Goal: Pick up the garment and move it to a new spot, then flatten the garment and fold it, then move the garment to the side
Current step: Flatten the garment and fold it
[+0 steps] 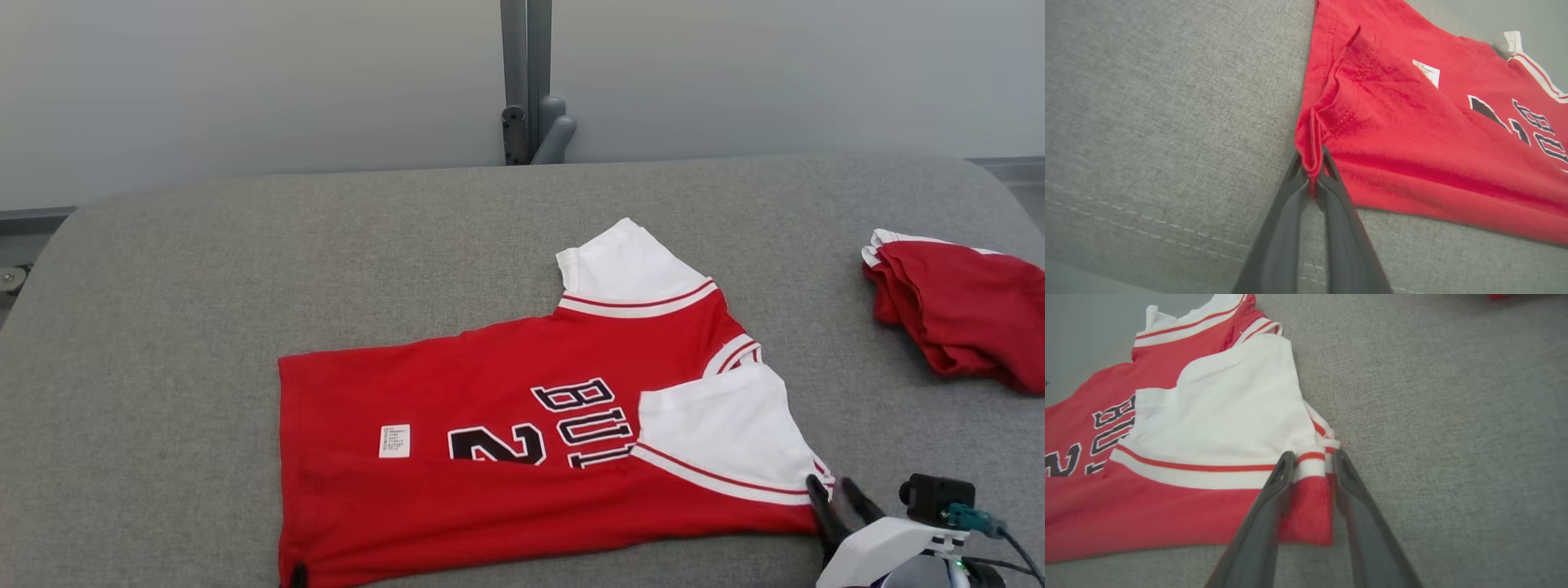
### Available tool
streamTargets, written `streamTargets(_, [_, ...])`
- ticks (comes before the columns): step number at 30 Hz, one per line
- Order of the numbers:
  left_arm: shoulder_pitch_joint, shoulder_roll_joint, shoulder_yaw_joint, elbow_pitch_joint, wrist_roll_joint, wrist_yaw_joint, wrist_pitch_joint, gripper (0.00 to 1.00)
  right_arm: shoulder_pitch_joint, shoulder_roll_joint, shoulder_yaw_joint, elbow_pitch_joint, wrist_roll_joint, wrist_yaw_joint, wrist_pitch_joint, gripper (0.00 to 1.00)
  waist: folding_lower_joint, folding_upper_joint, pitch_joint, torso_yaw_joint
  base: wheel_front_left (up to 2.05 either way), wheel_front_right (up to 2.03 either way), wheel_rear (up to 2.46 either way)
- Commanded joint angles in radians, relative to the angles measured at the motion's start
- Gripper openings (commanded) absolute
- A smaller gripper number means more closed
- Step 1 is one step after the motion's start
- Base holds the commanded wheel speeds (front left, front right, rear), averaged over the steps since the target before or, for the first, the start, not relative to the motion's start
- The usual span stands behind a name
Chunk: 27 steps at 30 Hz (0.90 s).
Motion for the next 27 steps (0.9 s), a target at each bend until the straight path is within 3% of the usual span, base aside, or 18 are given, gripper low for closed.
streamTargets(1, [-0.003,0.007,0.007,0.003,0.006,0.003,0.000,1.00,-0.005,-0.013,-0.023,-0.013,-0.024,-0.002,-0.002,1.00,0.0000,0.0000,0.020,-0.001,0.00,0.00,0.00])
streamTargets(13, [-0.150,0.005,0.063,-0.113,0.132,0.003,0.000,1.00,-0.132,0.011,-0.151,-0.166,-0.200,-0.002,-0.002,1.00,0.0000,0.0000,0.148,0.018,0.00,0.00,0.00])
streamTargets(20, [-0.370,0.060,0.017,0.032,0.134,0.003,0.000,1.00,-0.281,0.049,-0.076,-0.183,-0.241,-0.002,-0.002,1.00,0.0000,0.0000,0.241,0.008,0.00,0.00,0.00])
streamTargets(27, [-0.503,0.104,-0.022,0.139,0.107,0.003,0.000,1.00,-0.389,0.049,0.001,-0.183,-0.230,-0.002,-0.002,1.00,0.0000,0.0000,0.302,-0.006,0.00,0.00,0.00])
